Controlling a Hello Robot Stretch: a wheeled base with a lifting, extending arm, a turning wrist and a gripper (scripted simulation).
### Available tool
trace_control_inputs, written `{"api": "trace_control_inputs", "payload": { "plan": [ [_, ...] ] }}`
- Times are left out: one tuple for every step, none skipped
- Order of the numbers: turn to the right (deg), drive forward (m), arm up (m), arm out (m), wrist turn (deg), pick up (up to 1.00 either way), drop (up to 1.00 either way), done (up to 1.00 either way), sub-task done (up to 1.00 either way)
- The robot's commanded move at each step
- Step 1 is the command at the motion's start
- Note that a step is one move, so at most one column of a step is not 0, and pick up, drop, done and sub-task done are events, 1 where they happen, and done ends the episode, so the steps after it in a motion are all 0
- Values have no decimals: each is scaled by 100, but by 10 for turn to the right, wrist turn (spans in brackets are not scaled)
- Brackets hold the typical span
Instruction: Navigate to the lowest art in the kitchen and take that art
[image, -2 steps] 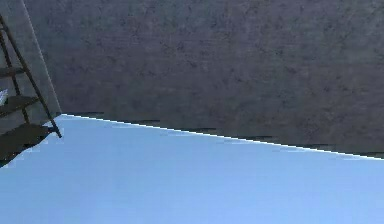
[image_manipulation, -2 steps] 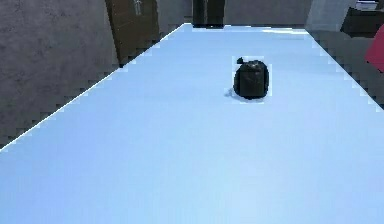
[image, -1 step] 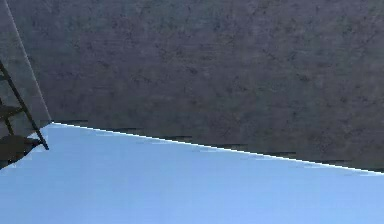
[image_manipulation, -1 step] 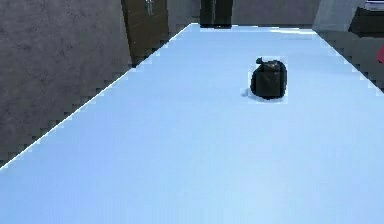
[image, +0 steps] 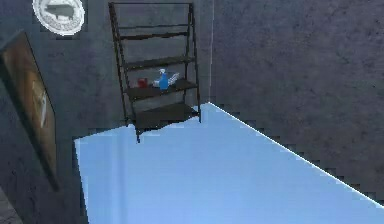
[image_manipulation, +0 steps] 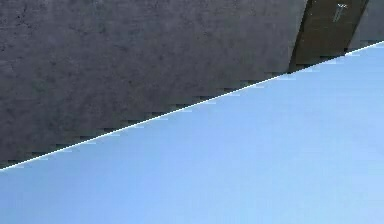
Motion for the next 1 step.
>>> {"api": "trace_control_inputs", "payload": {
  "plan": [
    [450, 0, 0, 0, 0, 0, 0, 0, 0]
  ]
}}
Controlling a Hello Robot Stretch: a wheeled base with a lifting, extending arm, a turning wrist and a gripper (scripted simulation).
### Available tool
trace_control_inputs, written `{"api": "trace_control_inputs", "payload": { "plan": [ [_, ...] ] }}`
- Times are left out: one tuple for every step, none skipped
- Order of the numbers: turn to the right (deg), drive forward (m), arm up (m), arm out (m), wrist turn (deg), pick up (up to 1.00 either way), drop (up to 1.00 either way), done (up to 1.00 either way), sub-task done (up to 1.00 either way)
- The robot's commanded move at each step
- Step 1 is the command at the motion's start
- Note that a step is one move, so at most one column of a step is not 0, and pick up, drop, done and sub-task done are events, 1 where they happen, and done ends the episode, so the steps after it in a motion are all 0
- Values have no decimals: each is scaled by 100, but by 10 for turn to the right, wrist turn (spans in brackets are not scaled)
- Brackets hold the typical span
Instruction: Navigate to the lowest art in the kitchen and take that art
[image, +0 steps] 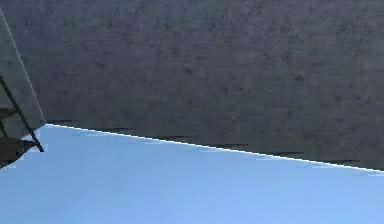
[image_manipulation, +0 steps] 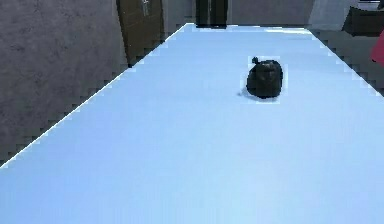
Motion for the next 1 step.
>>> {"api": "trace_control_inputs", "payload": {
  "plan": [
    [60, 0, 0, 0, 0, 0, 0, 0, 0]
  ]
}}
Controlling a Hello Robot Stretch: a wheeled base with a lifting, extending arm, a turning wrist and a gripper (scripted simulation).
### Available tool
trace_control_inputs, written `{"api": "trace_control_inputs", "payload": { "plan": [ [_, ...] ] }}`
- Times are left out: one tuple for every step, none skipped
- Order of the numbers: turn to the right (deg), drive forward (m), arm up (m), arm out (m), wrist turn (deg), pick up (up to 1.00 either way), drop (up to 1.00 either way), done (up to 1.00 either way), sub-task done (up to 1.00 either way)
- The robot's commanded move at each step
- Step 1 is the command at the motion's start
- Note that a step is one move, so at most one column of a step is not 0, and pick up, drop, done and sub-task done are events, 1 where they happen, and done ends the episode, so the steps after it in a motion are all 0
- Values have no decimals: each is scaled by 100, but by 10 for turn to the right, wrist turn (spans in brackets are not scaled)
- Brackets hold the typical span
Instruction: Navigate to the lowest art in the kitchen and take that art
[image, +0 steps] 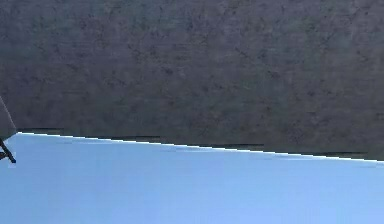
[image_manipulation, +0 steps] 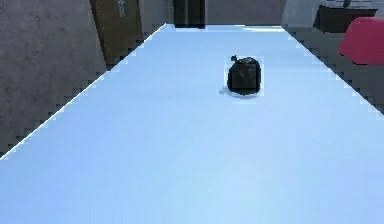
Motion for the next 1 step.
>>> {"api": "trace_control_inputs", "payload": {
  "plan": [
    [0, 25, 0, 0, 0, 0, 0, 0, 0]
  ]
}}
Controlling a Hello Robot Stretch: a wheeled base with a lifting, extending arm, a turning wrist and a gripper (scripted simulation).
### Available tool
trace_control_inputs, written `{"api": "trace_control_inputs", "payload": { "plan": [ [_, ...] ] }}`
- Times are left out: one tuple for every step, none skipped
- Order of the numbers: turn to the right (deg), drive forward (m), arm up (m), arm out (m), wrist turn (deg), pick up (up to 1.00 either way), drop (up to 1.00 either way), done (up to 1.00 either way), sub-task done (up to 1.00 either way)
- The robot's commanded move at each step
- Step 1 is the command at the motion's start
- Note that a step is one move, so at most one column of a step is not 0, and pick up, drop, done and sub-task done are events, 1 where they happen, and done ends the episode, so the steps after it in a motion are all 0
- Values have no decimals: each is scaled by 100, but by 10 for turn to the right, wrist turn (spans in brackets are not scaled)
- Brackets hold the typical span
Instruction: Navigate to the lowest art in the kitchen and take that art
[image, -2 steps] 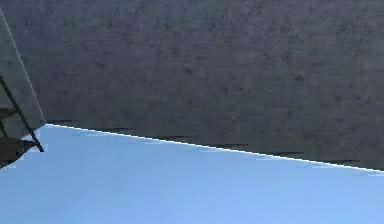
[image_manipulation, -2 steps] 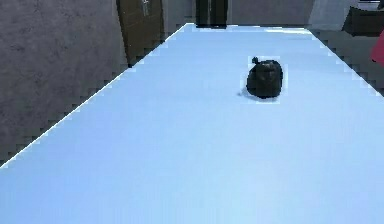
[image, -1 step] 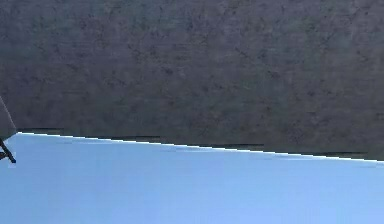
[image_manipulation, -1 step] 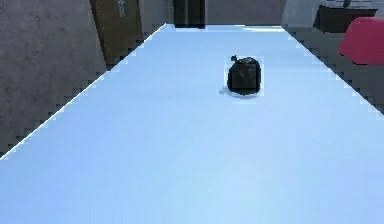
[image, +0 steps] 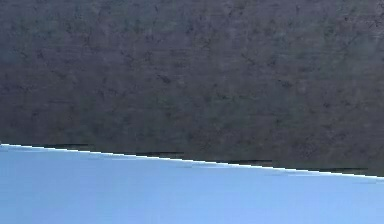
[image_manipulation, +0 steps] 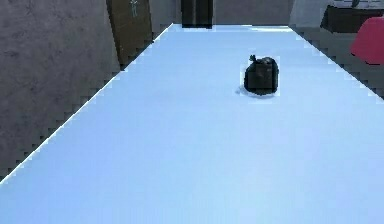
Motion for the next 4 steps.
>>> {"api": "trace_control_inputs", "payload": {
  "plan": [
    [-450, 0, 0, 0, 0, 0, 0, 0, 0],
    [-300, 0, 0, 0, 0, 0, 0, 0, 0],
    [0, 100, 0, 0, 0, 0, 0, 0, 0],
    [0, 50, 0, 0, 0, 0, 0, 0, 0]
  ]
}}
